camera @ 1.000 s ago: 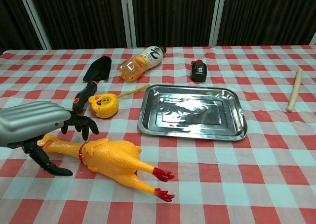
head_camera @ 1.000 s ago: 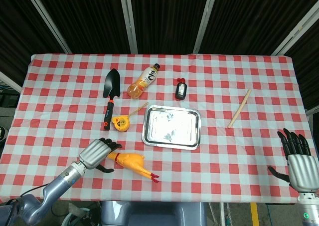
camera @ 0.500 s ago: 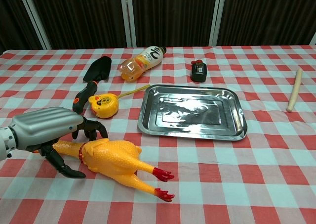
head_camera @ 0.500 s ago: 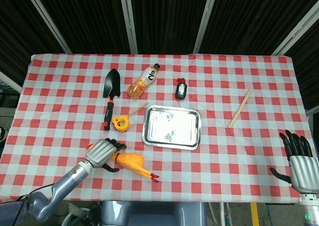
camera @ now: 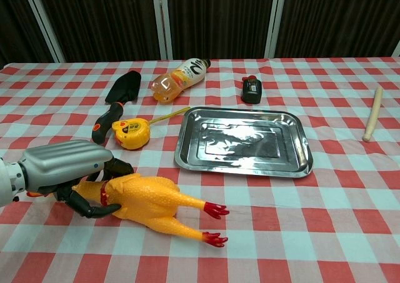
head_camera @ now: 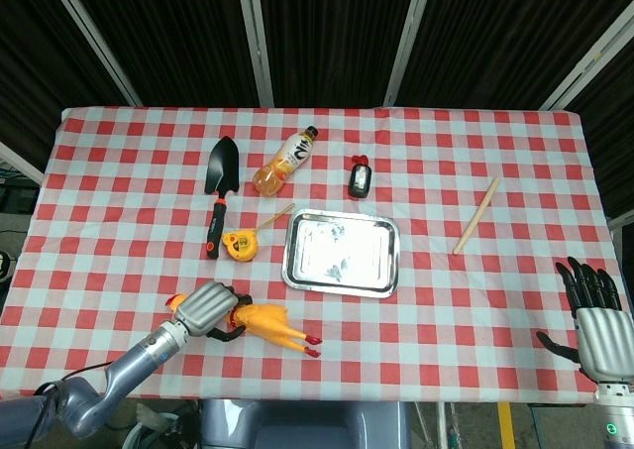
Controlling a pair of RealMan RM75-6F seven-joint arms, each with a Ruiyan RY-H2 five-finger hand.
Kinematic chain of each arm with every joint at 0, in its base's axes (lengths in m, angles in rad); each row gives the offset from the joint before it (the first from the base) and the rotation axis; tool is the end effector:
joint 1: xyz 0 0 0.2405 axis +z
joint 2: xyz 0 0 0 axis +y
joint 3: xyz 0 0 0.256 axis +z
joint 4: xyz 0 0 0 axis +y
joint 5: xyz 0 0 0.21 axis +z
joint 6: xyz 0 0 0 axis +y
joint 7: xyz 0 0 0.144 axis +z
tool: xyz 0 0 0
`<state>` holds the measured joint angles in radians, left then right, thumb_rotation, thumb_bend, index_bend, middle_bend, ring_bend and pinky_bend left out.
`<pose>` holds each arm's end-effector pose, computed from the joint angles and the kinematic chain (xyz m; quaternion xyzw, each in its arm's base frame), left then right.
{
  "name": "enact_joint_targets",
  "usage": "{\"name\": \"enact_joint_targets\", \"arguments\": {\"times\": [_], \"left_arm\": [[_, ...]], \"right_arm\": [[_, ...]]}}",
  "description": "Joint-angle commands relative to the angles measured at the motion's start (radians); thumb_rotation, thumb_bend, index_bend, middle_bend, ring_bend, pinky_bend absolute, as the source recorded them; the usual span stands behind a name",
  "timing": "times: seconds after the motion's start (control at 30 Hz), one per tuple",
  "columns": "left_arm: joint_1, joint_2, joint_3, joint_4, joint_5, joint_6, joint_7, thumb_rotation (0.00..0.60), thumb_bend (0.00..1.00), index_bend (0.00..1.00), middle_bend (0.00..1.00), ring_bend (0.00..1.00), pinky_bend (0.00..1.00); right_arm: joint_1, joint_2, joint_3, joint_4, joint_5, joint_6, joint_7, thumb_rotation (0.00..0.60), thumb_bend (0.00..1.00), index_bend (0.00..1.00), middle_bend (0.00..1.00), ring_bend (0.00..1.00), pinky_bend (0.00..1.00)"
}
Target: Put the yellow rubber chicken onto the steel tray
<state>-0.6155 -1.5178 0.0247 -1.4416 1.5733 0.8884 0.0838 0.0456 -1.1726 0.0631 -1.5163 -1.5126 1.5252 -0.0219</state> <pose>-0.1929 0.2642 -0.0445 -0.8371 -0.3449 -0.3213 0.2775 -0.3270 -0.1720 0.1574 0.5894 -0.3625 0.3768 0.6158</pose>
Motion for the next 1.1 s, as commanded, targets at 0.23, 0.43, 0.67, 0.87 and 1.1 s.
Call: {"name": "enact_joint_targets", "arguments": {"times": [0.23,0.43,0.67,0.87,1.1], "left_arm": [[-0.02,0.071,0.017,-0.05,0.094,0.085,-0.111,0.6,0.62,0.49,0.63,0.56,0.71],[-0.082,0.185,-0.024,-0.131,0.105,0.069,-0.149,0.6,0.63,0.5,0.63,0.57,0.73],[-0.176,0.326,-0.117,-0.233,0.024,-0.025,-0.144,0.6,0.64,0.52,0.65,0.58,0.74],[-0.245,0.353,-0.172,-0.273,-0.047,-0.104,-0.1,0.6,0.63,0.51,0.65,0.58,0.74],[-0.318,0.337,-0.221,-0.295,-0.136,-0.169,0.01,0.6,0.63,0.51,0.65,0.58,0.74]], "right_arm": [[0.015,0.037,-0.006,-0.03,-0.04,-0.008,0.06,0.6,0.02,0.0,0.0,0.0,0.03],[0.051,0.112,-0.025,-0.09,-0.134,-0.018,0.245,0.6,0.02,0.0,0.0,0.0,0.05],[0.118,0.22,-0.035,-0.18,-0.256,-0.017,0.46,0.6,0.02,0.0,0.0,0.0,0.09],[0.191,0.278,-0.031,-0.26,-0.279,-0.076,0.611,0.6,0.02,0.0,0.0,0.0,0.09],[0.294,0.34,-0.023,-0.356,-0.267,-0.208,0.727,0.6,0.02,0.0,0.0,0.01,0.11]]}}
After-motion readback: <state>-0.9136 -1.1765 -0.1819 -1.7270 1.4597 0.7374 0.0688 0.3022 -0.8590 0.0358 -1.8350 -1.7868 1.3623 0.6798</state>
